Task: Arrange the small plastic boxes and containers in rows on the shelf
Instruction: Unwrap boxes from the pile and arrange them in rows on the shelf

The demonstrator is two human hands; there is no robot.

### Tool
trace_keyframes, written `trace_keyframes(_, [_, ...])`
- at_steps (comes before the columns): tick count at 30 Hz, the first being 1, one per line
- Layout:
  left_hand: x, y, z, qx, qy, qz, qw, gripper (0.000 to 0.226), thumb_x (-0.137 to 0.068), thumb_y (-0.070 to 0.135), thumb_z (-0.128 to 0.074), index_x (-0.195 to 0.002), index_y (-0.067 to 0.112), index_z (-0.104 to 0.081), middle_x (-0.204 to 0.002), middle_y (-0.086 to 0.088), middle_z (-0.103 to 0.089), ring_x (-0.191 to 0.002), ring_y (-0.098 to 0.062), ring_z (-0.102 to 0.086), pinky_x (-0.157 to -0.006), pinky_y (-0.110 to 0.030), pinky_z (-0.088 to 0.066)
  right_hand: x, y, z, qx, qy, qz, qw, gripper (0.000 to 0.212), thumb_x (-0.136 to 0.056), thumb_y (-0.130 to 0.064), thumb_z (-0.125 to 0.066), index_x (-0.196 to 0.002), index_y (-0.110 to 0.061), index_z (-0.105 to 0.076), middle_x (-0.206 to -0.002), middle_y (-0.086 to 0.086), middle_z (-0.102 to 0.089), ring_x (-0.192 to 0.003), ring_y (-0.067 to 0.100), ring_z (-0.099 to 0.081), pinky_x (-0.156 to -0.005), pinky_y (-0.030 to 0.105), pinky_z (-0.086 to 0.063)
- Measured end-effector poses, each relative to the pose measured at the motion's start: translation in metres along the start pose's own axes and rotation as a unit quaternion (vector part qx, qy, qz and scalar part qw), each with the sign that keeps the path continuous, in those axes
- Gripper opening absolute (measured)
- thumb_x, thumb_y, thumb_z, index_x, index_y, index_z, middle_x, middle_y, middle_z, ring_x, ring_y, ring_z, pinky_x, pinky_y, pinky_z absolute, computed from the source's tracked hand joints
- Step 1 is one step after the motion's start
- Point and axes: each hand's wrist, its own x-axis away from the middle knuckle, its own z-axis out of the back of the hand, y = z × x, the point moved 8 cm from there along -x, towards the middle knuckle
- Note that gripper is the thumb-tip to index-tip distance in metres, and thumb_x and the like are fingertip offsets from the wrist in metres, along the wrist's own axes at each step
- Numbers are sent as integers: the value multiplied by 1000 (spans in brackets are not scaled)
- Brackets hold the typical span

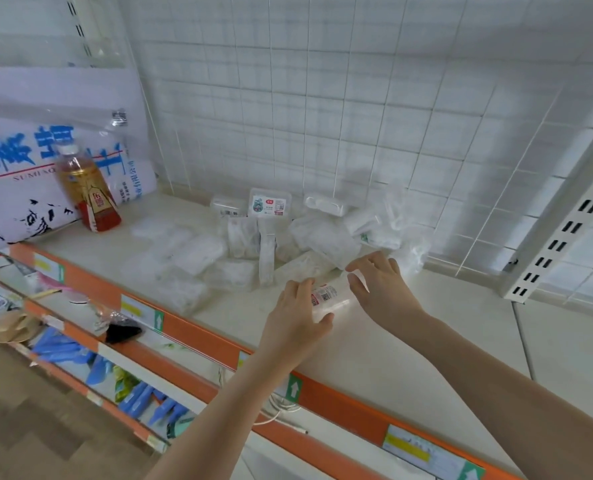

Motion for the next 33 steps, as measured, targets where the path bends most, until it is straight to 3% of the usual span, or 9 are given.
trace_keyframes(4, [-2,-5,10,-31,28,-24,999,54,-86,45,-52,-133,20,-42,-123,0,-45,-110,-19,-47,-90,-30,-40,-8,-1,4,8,43,-32,999,26,-94,-24,-49,-117,-11,-52,-122,6,-43,-118,26,-37,-93,34,-40])
trace_keyframes(6, [-2,-4,24,-15,75,-43,996,49,-86,49,-40,-118,16,-55,-112,0,-53,-100,-19,-51,-82,-30,-44,-13,-5,6,1,65,-35,997,32,-93,-24,-52,-122,-10,-47,-125,8,-40,-119,26,-36,-95,32,-39])
trace_keyframes(9, [-6,-7,42,-32,158,-79,984,32,-87,32,-43,-100,10,-62,-96,-5,-61,-86,-25,-56,-69,-32,-48,-22,-15,6,24,72,-28,997,49,-91,-28,-56,-133,-9,-39,-131,11,-37,-120,29,-34,-101,34,-34])
trace_keyframes(11, [-16,-12,45,-65,148,-68,985,25,-86,17,-52,-107,8,-60,-101,-9,-59,-94,-29,-55,-75,-36,-47,-31,-17,1,41,45,-45,997,59,-91,-34,-56,-140,-11,-31,-137,11,-33,-125,30,-31,-105,37,-29])
trace_keyframes(14, [-31,-12,46,-75,102,-46,991,35,-88,8,-53,-122,8,-52,-119,-9,-52,-113,-28,-44,-89,-36,-41,-40,-18,-9,47,7,-68,997,60,-92,-37,-53,-141,-14,-28,-139,12,-33,-127,29,-30,-104,36,-28])
trace_keyframes(18, [-50,-13,43,-116,34,0,993,36,-90,22,-57,-123,14,-46,-117,-4,-53,-112,-23,-44,-84,-30,-37,-47,-19,-11,69,-1,-81,994,53,-92,-36,-52,-135,-14,-31,-133,12,-39,-122,29,-35,-100,35,-31])
trace_keyframes(22, [-56,-21,33,-172,-24,33,984,51,-87,40,-61,-127,16,-40,-117,-5,-53,-110,-23,-45,-79,-34,-40,-49,-15,-10,92,7,-99,991,62,-90,-39,-55,-137,-9,-28,-127,12,-41,-118,29,-39,-98,35,-34])
trace_keyframes(26, [-46,-25,25,-187,3,36,982,67,-86,52,-55,-136,16,-31,-117,-5,-50,-110,-24,-45,-79,-32,-43,-51,-13,-12,73,-1,-99,992,73,-87,-39,-58,-141,-7,-21,-129,14,-37,-120,30,-39,-100,35,-33])
trace_keyframes(33, [-15,-32,27,-111,52,37,992,55,-92,50,-44,-136,19,-31,-114,-1,-51,-106,-21,-49,-81,-29,-40,-35,3,13,-124,59,-94,986,62,-88,-28,-57,-142,-11,-32,-133,10,-36,-116,26,-46,-92,26,-36])
